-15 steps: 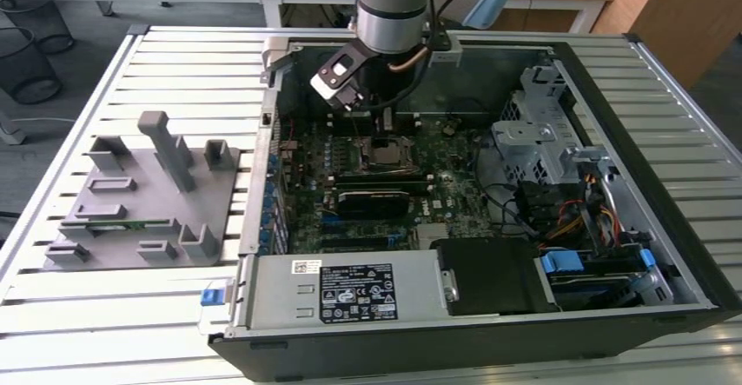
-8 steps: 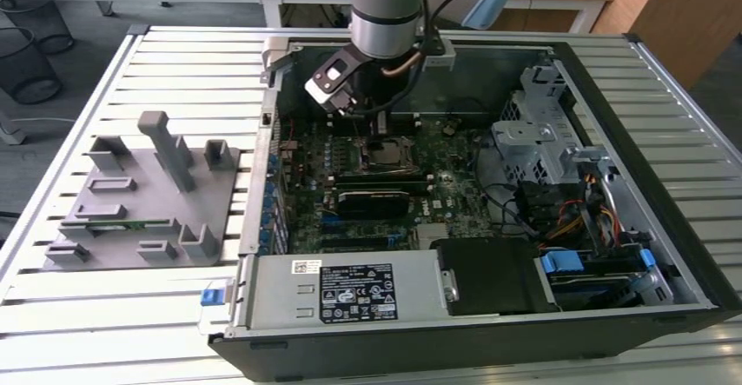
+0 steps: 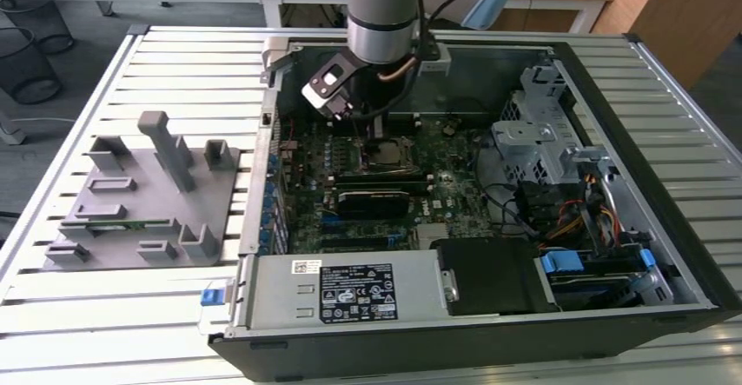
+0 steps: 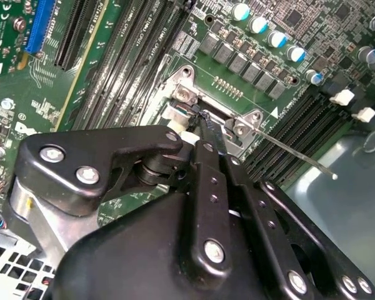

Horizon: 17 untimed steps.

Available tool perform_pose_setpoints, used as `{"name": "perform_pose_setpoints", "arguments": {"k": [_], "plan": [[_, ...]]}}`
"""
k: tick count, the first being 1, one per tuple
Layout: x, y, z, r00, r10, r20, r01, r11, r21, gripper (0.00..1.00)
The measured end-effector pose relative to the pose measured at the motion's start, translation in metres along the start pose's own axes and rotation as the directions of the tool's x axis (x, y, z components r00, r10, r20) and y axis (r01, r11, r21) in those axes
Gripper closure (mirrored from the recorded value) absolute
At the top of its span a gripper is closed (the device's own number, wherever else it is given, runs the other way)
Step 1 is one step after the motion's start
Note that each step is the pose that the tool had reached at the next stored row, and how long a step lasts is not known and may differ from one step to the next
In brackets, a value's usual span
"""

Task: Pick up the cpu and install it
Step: 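Close the cpu cover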

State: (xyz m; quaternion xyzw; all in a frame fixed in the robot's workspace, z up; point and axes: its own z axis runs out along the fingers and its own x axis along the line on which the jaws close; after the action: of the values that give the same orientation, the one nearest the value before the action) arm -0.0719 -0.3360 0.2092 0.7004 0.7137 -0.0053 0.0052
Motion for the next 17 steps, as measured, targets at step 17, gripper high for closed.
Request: {"name": "perform_pose_setpoints", "arguments": {"k": [17], "plan": [[0.0001, -0.0013, 0.0089, 1.0, 0.0, 0.0002, 0.0, 1.0, 0.0002, 0.89]]}}
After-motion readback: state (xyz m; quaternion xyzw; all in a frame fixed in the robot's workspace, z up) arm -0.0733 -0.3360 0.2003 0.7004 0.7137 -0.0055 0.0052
